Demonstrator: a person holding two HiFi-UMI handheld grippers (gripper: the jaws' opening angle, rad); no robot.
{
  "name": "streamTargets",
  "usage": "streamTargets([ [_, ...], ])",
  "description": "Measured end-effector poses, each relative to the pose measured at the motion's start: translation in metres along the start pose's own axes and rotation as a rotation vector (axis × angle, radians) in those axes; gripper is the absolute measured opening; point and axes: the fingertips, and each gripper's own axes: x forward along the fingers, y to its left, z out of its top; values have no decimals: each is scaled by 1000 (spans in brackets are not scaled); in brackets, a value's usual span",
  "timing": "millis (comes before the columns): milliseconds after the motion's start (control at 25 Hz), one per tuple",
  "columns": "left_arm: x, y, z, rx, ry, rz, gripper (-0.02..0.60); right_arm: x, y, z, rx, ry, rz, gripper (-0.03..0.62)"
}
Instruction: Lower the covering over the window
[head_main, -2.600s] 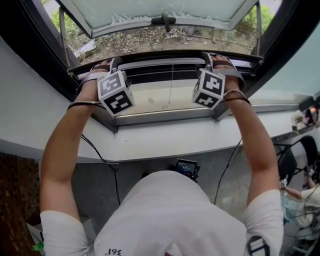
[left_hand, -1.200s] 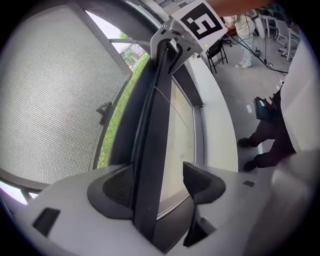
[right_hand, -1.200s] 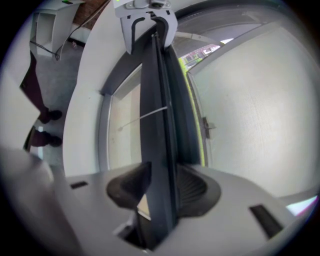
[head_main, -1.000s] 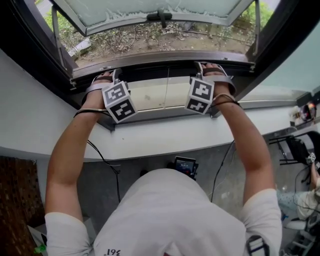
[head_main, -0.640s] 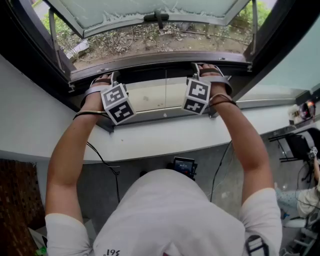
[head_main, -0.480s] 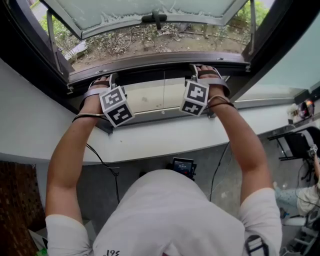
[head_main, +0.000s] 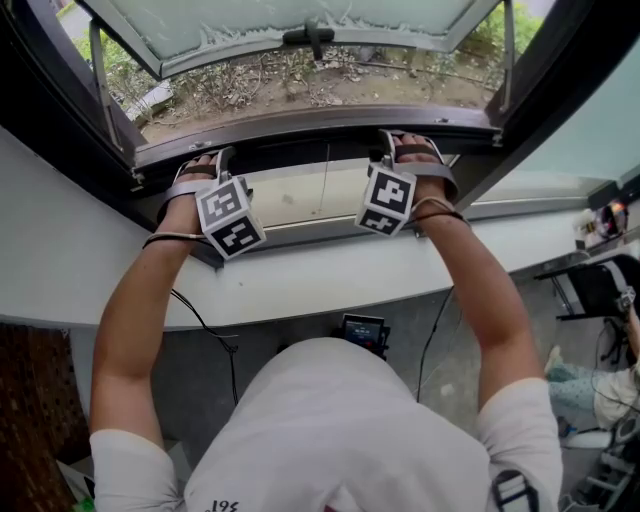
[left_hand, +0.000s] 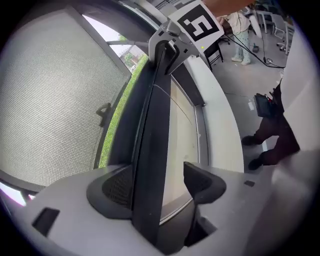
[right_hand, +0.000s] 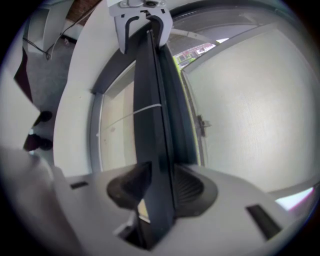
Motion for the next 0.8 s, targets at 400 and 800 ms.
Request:
streamTargets([
  [400, 0, 5, 0, -5, -22, 9, 313, -1, -6, 1, 14, -26, 20, 107],
  [800, -5, 9, 2, -35, -68, 21, 313, -3, -4, 1, 19, -39, 42, 137],
])
